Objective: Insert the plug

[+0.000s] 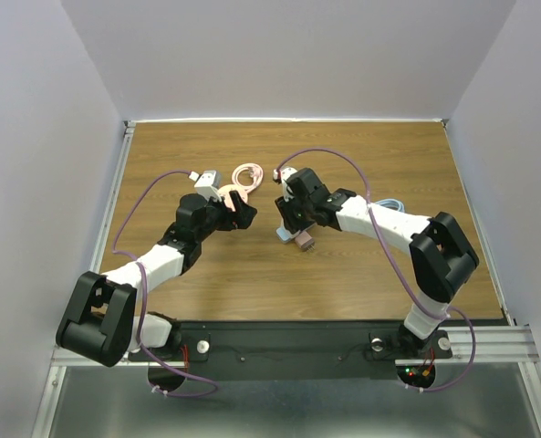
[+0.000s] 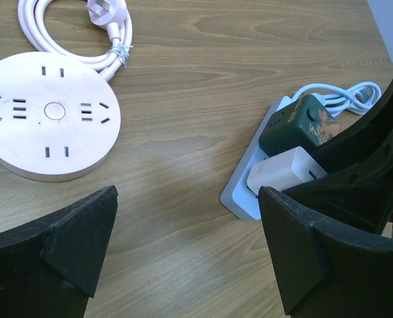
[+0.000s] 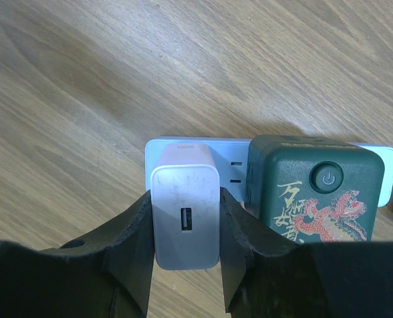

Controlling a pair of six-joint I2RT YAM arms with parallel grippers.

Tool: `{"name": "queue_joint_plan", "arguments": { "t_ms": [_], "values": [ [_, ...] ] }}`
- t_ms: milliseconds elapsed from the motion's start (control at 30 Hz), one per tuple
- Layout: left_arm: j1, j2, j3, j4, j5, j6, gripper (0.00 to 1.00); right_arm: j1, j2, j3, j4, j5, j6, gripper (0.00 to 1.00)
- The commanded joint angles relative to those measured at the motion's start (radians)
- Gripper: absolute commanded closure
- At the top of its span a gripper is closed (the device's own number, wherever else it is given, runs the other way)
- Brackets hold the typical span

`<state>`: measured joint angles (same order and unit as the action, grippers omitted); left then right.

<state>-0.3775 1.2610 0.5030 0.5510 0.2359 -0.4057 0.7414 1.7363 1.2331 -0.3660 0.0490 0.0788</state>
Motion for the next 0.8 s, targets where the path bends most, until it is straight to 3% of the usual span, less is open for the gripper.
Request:
{"name": "queue_joint_plan", "arguments": {
  "t_ms": [0, 767],
  "values": [
    [0.003, -0.018, -0.012, 0.032, 0.017, 0.004, 0.01, 0.015, 0.015, 0.005, 0.018, -0.020, -0.007, 1.00],
    [0.003, -0.014, -0.003, 0.030, 0.026, 0.001, 0.01, 0.053, 0.089, -0.080, -0.031, 0.023, -0.008, 1.00]
  ]
}}
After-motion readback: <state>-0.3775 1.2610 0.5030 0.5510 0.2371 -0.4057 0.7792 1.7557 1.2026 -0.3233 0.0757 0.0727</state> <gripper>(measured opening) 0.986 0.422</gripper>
